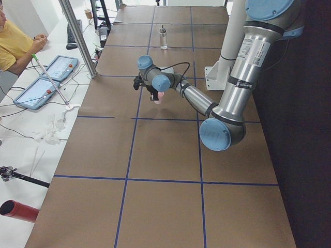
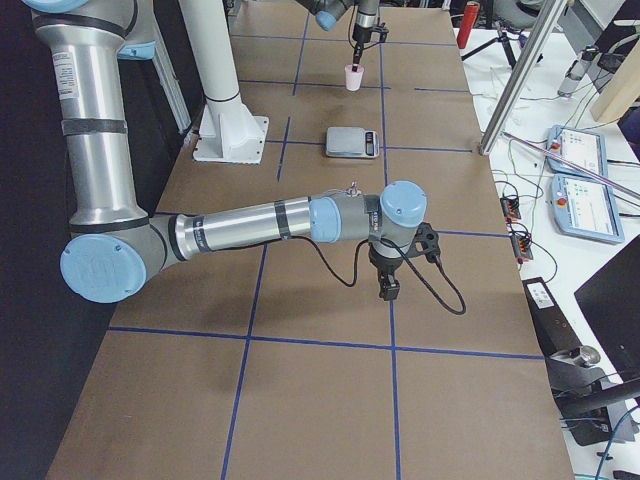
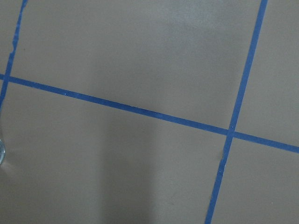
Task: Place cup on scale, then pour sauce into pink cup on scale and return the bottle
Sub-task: 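Carry the pink cup with the left gripper onto the scale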
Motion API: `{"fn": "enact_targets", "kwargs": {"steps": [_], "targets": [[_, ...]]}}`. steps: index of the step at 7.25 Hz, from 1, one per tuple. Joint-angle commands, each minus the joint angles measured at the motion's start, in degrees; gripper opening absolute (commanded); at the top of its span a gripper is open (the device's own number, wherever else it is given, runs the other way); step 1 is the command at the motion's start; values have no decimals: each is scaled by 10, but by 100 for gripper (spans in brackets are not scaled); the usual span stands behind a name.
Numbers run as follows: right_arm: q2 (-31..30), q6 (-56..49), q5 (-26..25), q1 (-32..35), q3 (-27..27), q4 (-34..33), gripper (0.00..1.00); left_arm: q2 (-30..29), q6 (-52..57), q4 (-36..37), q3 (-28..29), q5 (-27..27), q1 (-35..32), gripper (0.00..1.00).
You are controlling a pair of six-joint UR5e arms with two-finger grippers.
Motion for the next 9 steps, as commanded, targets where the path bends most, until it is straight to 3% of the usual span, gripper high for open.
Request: {"fn": "enact_targets", "kwargs": {"steps": [1, 4, 7, 9], "targets": [[1, 1, 32, -3, 2, 0, 100, -121, -191, 33, 0, 74, 87, 0], [1, 3, 67, -28, 13, 20, 100, -243, -272, 28, 115, 140, 160, 0], [-13, 78, 67, -43, 14, 100, 100, -249, -275, 26, 130, 142, 165, 0], [-16, 78, 67, -43, 14, 107, 100, -249, -273, 20, 132, 142, 165, 0]]}}
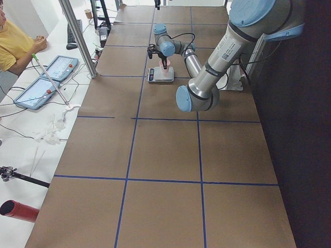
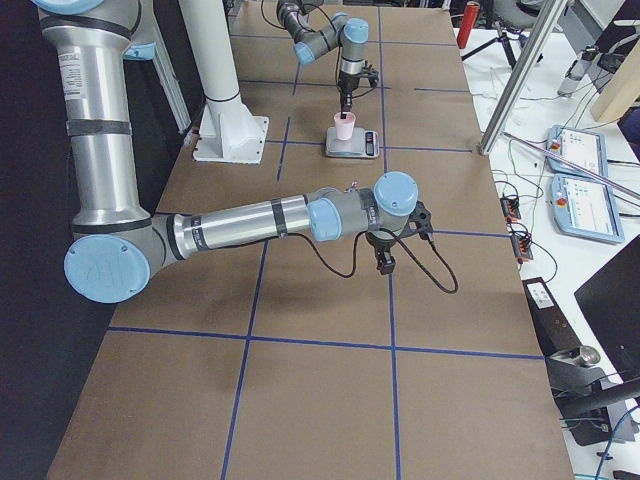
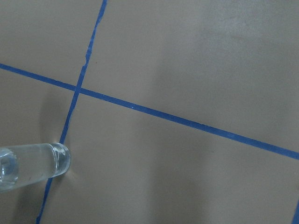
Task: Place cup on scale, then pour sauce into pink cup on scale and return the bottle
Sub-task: 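Carry the pink cup with the left gripper onto the scale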
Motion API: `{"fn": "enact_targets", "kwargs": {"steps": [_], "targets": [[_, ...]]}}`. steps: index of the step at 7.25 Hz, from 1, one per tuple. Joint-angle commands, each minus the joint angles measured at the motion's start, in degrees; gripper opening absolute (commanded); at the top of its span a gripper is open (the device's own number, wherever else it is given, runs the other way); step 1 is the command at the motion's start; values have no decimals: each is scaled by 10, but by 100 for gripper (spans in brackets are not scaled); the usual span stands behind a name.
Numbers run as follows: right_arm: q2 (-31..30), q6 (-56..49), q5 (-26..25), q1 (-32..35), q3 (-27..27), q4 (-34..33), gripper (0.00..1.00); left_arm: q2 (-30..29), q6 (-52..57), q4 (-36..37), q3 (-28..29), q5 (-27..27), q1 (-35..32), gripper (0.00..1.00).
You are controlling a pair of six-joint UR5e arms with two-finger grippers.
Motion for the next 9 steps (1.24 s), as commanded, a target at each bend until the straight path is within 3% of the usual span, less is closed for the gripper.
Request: {"fn": "enact_targets", "kwargs": {"steps": [1, 2, 6, 7, 8, 9], "targets": [[-2, 2, 0, 0, 0, 7, 100, 0, 0, -26, 13, 0, 0, 0], [-2, 2, 0, -1, 0, 7, 100, 0, 0, -31, 17, 0, 0, 0], [-4, 3, 1, -15, 4, 8, 100, 1, 3, -49, 17, 13, -1, 37], [-7, 30, 1, -19, 19, 8, 100, 7, 5, -51, -16, 12, -13, 37], [-38, 116, 0, -46, 73, 20, 100, 25, 4, -48, -73, 8, -32, 39], [-86, 193, -6, -74, 122, 86, 100, 45, 4, -47, -109, 9, -40, 40]]}}
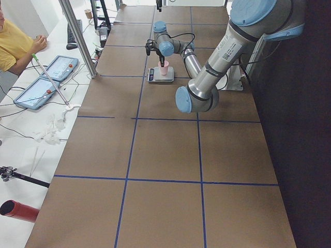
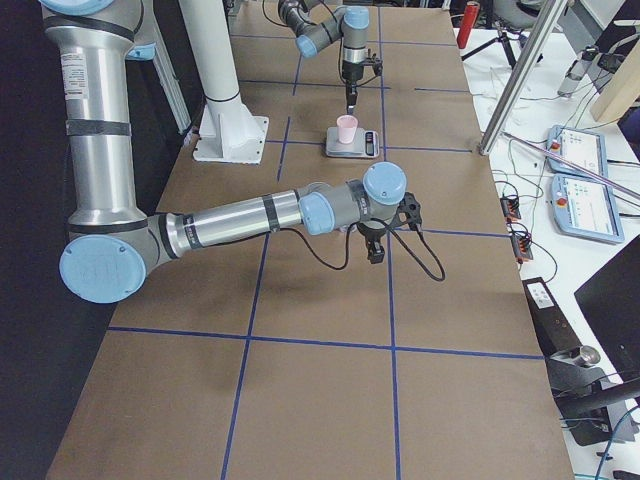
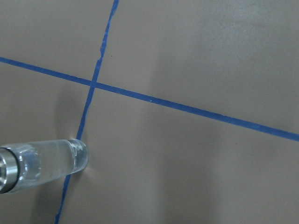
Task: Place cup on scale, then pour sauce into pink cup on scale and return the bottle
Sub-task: 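Open the left gripper and lift away while the right arm reaches toward the bottle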
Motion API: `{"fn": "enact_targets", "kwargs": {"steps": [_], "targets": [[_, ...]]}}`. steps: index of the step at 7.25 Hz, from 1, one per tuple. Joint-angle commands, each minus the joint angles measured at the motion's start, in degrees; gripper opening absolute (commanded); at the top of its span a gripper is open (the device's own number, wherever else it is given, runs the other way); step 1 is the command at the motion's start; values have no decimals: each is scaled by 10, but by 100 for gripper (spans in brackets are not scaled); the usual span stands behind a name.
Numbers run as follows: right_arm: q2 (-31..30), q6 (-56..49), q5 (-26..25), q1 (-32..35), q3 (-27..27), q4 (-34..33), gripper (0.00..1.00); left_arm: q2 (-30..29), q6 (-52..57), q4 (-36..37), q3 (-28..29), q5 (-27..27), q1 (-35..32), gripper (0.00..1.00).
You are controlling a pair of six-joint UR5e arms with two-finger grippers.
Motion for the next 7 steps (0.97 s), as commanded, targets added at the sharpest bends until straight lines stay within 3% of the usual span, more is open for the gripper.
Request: {"fn": "enact_targets", "kwargs": {"steps": [1, 4, 5, 7], "targets": [[-85, 139, -27, -64, 77, 130, 100, 31, 1, 0, -57, -1, -30, 40], [-137, 379, -113, -172, 114, 289, 100, 41, 2, -6, -61, -2, -38, 40], [-157, 450, -199, -236, 116, 368, 100, 42, 2, -6, -61, -1, -48, 40], [-156, 536, -372, -366, 122, 376, 100, 68, 87, -4, -68, -2, -61, 43]]}}
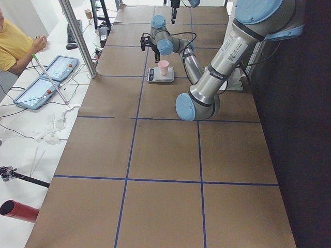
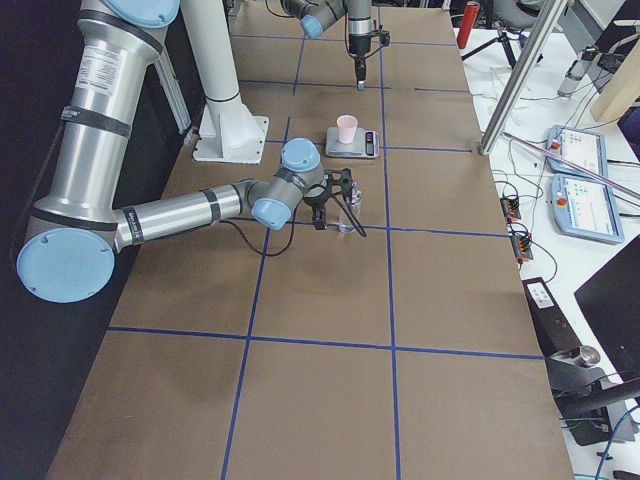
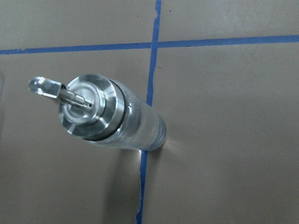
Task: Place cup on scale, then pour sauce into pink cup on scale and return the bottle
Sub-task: 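Open the left gripper and lift away while the right arm reaches toward the bottle, then close the right gripper around the glass sauce bottle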
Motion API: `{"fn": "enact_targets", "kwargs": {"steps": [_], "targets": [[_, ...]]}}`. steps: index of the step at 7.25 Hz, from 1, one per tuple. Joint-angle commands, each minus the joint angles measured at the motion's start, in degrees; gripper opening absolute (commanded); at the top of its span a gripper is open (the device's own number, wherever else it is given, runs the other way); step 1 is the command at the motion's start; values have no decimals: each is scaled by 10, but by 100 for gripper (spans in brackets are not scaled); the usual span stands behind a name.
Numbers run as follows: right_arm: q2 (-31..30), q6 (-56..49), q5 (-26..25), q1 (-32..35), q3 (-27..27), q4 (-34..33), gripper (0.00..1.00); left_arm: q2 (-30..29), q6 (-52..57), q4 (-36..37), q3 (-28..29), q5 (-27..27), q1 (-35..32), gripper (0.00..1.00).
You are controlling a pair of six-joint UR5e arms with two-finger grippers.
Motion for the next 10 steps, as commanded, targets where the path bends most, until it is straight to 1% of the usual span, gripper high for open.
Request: {"fn": "enact_targets", "kwargs": {"steps": [1, 2, 4, 5, 6, 7, 8, 9, 10], "targets": [[0, 126, -191, -134, 6, 15, 100, 23, 60, 0, -5, 1, -12, 44], [16, 180, -275, -178, 5, 11, 100, 25, 61, 1, -6, 2, -16, 46], [20, 188, -362, -197, 1, 4, 100, 29, 62, 0, -6, 2, -17, 49], [24, 188, -432, -227, -2, 4, 100, 29, 62, 1, -7, 2, -17, 49], [24, 188, -490, -257, -13, 4, 100, 30, 62, 2, -7, 2, -17, 50], [23, 188, -503, -262, -20, 5, 100, 30, 62, 1, -7, 2, -17, 50], [23, 187, -544, -277, -27, 4, 100, 32, 62, 1, -8, 2, -17, 51], [24, 183, -612, -308, -41, 4, 100, 34, 61, 3, -18, 1, -17, 51], [24, 178, -640, -315, -57, 7, 100, 36, 61, 3, -19, 0, -17, 51]]}}
